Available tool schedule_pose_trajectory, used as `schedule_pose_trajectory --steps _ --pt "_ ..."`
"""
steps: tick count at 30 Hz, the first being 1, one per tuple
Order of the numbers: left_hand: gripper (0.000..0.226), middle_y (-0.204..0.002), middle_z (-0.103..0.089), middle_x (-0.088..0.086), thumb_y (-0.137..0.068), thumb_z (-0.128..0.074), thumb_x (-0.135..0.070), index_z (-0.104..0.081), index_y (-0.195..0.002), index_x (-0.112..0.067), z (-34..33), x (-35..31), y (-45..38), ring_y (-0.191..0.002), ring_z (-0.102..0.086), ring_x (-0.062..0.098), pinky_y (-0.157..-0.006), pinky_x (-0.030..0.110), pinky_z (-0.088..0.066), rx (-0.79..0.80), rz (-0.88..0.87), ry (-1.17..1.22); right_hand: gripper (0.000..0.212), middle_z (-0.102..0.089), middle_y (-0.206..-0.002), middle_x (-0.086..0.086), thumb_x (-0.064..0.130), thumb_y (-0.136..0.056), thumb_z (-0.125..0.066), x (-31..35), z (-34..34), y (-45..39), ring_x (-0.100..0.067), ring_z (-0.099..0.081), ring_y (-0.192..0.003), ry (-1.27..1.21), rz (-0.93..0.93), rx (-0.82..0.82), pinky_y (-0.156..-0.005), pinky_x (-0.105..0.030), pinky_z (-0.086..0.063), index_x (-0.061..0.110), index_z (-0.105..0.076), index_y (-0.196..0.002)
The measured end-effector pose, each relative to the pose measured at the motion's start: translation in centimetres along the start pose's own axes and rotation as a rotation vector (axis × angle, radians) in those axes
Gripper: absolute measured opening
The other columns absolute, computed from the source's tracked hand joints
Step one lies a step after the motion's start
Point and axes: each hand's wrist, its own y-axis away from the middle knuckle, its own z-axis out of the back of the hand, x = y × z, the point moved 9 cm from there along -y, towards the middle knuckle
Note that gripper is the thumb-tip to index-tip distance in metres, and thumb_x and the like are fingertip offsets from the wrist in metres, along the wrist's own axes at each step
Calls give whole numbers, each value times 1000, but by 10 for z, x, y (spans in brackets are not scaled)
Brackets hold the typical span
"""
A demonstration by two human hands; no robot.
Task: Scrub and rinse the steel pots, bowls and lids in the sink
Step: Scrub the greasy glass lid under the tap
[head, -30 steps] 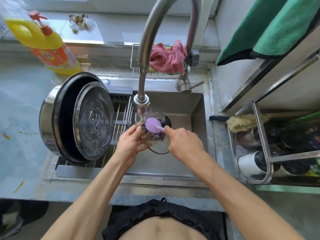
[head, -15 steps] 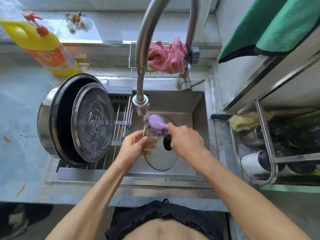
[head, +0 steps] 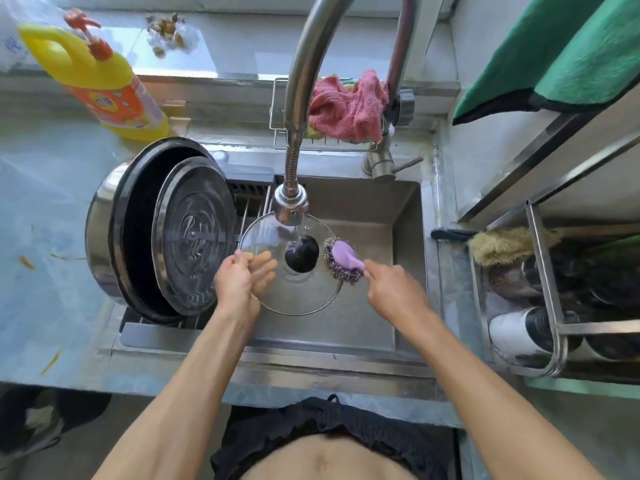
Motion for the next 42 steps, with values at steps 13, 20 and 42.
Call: schedule_pose_trajectory --steps 13,20,42 --pt "27 -89 -74 14 -110 -41 -24 -54 -89 -12 -8 -5 7 -62 -74 18 -51 25 -58 19 -41 -64 22 -54 -89 -15 13 -99 -38 29 8 -8 -38 -54 -81 -8 45 7 -64 -37 -38 15 -52 -115" --pt "26 -86 -76 12 -109 -43 -22 -56 -89 -12 -9 -23 11 -69 -75 23 -61 31 -61 79 -153 -198 18 -60 -91 -16 21 -102 -36 35 16 -25 -40 -55 -82 -57 92 -12 -62 -37 -35 17 -52 -109" --pt "10 -84 -75 13 -96 -46 2 -56 -96 -2 -20 20 -2 -71 -75 21 -60 32 -62 138 171 310 29 -63 -102 -18 15 -98 -42 55 2 18 -41 -62 -93 80 137 74 -64 -36 -35 20 -51 -125"
